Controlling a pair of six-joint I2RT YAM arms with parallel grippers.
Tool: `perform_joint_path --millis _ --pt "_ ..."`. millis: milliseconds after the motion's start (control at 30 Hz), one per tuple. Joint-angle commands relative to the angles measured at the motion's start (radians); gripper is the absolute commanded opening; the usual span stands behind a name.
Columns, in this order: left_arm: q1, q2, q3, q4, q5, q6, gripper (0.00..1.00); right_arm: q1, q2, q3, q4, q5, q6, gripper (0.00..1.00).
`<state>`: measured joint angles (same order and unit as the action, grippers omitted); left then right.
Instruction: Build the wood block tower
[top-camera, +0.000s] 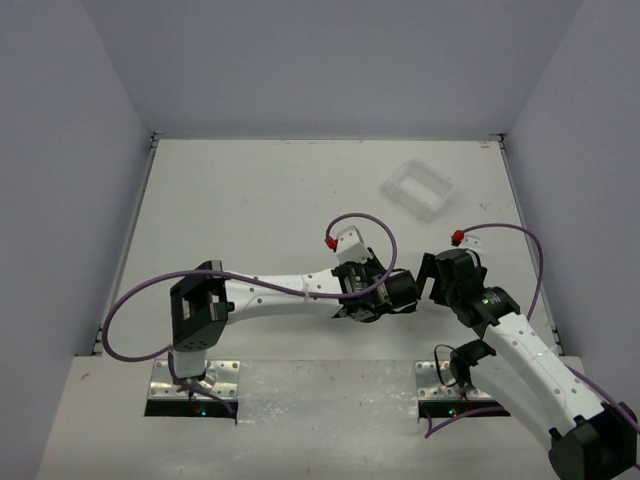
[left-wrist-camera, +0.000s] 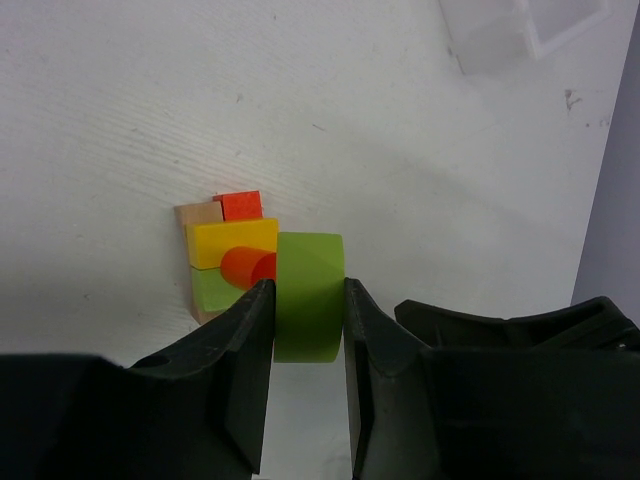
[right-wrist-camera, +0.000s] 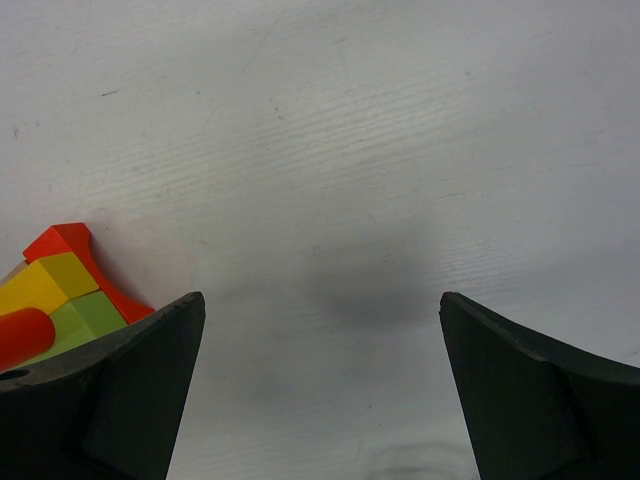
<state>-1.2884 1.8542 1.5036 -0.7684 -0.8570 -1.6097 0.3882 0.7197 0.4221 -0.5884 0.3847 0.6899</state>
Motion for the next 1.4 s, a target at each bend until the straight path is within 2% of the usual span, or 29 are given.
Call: perform_joint_path --millis 0,633,1367 --pt "-0.018 0.018 0.047 -0.028 -0.033 -0.046 0.18 -0.005 -0.001 0.01 0.003 0.019 0.022 0.99" --pt "-0.019 0.057 0.078 -0.109 -0.068 -0.128 0.21 -0.004 0.012 0.012 0.003 0.019 0.02 0.99" --pt "-0.017 0.097 0.12 -0.12 -0.082 -0.126 0.27 -0.003 0.012 0.012 0.002 0.017 0.016 0.99"
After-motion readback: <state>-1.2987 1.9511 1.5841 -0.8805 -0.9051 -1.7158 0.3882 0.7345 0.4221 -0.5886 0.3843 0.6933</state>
